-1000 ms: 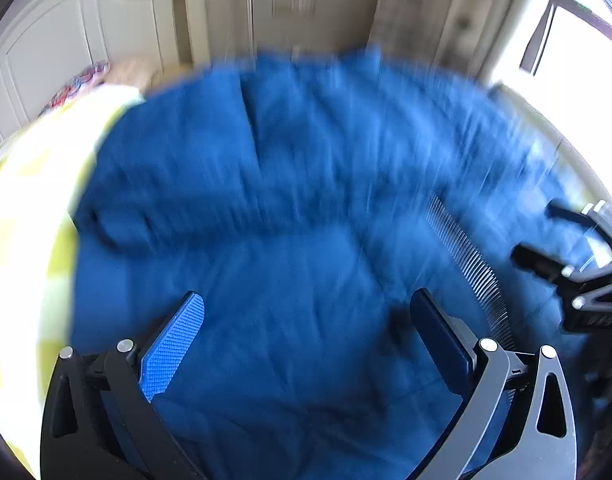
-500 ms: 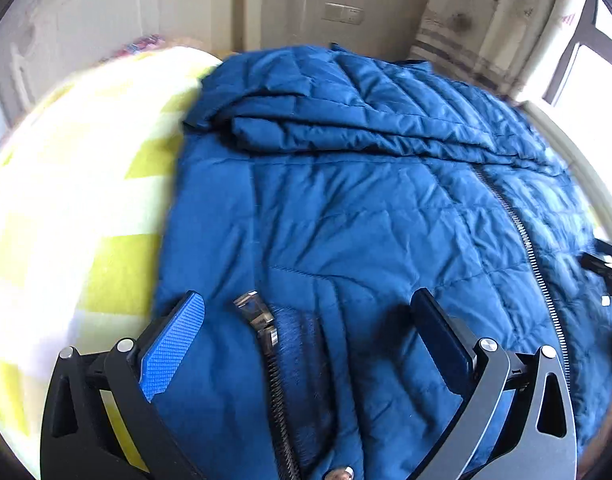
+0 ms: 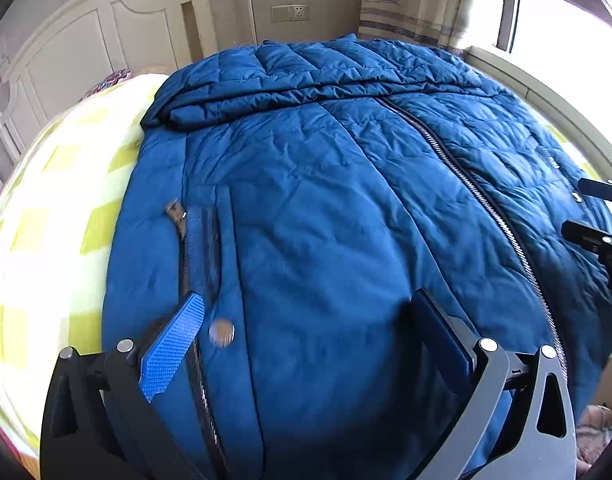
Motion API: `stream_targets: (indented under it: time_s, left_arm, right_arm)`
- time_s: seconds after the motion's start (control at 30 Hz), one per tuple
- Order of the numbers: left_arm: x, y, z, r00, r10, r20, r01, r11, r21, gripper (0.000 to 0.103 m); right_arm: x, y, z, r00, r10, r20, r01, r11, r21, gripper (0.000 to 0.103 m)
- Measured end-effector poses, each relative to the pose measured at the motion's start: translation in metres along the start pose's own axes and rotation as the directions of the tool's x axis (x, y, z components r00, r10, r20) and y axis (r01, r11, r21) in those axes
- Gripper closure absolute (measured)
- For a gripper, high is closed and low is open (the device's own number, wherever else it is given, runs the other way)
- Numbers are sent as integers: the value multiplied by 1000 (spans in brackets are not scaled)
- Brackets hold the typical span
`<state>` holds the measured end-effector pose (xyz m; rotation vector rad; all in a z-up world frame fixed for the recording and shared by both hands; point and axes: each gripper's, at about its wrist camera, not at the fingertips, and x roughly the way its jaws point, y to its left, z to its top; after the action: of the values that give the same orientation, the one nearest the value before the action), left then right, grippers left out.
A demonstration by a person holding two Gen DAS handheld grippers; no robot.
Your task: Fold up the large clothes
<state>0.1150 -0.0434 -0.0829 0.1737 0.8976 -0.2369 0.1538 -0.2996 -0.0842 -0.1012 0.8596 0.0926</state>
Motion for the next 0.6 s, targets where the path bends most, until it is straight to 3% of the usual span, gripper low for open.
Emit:
stream_targets:
  time_s: [0.1, 0.17, 0.23, 0.47, 0.6]
  left_arm:
    - [-8, 3, -21, 1000, -12, -4, 12, 1000, -11, 4]
    - [-13, 9, -34, 999, -29, 31, 29, 999, -18, 4]
    - [-16, 9, -43, 997, -42, 65, 42, 999, 4, 4]
    - [-22, 10, -51, 997, -51, 57, 50, 999, 19, 4]
    - [-48, 25, -69, 986, -119, 113, 122, 992, -22, 4]
  right_arm:
    - [-12, 14, -16, 998, 59, 12, -58, 997, -49, 3]
    - [-4, 21, -29, 999, 45, 5, -45, 996, -82, 2]
    - [-7, 18, -41, 995, 62, 73, -58, 997, -53, 2]
    - [-6, 22, -40, 999, 25, 43, -23, 999, -43, 2]
    - [-15, 14, -43, 998, 51, 38, -50, 998, -26, 3]
